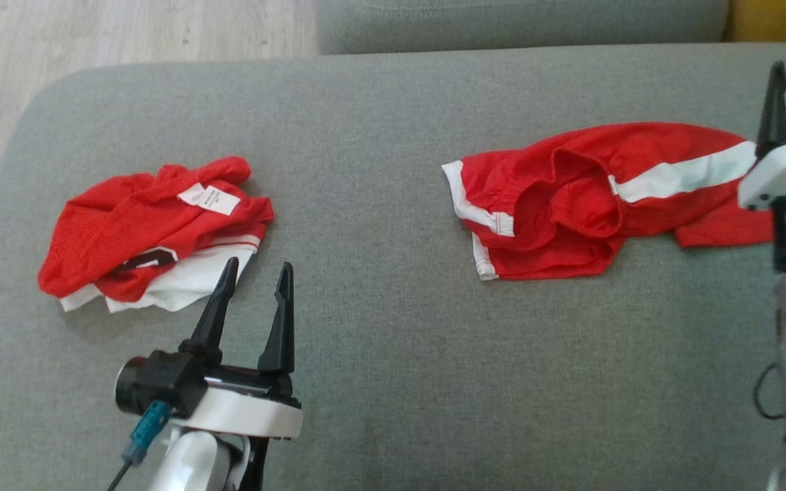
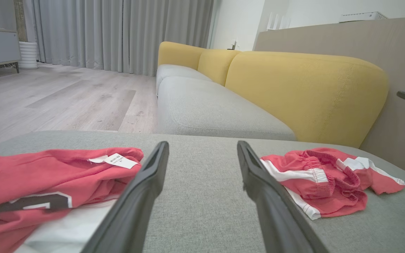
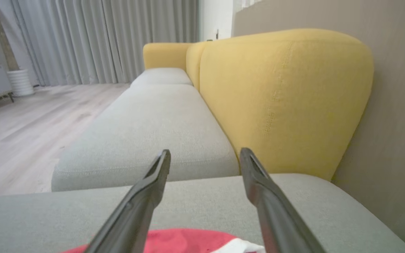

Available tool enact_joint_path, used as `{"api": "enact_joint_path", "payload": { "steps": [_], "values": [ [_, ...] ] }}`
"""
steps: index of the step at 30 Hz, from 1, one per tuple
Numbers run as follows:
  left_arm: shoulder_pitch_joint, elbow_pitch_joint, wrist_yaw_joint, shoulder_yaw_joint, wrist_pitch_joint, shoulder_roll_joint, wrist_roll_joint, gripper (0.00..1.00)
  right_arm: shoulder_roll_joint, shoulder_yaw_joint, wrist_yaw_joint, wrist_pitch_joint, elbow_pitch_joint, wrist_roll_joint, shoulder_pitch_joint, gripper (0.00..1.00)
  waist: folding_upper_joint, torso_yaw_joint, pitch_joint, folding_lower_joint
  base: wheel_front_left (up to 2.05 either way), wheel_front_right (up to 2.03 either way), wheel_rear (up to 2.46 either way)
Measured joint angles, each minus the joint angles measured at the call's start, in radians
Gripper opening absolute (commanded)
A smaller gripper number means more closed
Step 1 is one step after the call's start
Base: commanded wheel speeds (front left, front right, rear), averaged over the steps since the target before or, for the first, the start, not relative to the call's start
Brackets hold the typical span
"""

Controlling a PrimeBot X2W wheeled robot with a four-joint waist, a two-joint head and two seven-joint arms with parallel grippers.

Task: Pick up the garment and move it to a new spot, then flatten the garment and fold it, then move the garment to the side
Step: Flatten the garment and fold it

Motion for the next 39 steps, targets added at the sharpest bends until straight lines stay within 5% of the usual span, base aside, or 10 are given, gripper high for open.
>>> {"api": "enact_joint_path", "payload": {
  "steps": [8,16,21,39],
  "values": [
    [0.011,0.003,0.0,0.004,0.0,-0.004,0.002,1.0,0.122,0.097,0.0,-0.096,-0.188,0.047,0.115,1.0,0.0,0.004,-0.046,-0.0002,0.0,0.0,0.0],
    [0.023,-0.002,0.0,0.005,0.0,-0.012,0.009,1.0,0.137,0.202,0.0,-0.101,-0.382,0.233,0.448,1.0,0.0,0.003,-0.051,-0.0003,0.0,0.0,0.0],
    [0.022,-0.002,-0.008,0.004,0.0,-0.012,0.02,1.0,0.147,0.211,0.0,-0.103,-0.404,0.258,0.495,1.0,0.0,0.005,-0.026,-0.0002,0.0,0.0,0.0],
    [-0.035,0.007,-0.026,-0.024,0.0,-0.027,0.02,1.0,0.146,0.037,0.0,0.049,-0.087,0.058,0.271,1.0,0.0,0.107,0.092,0.0,0.0,0.0,0.0]
  ]
}}
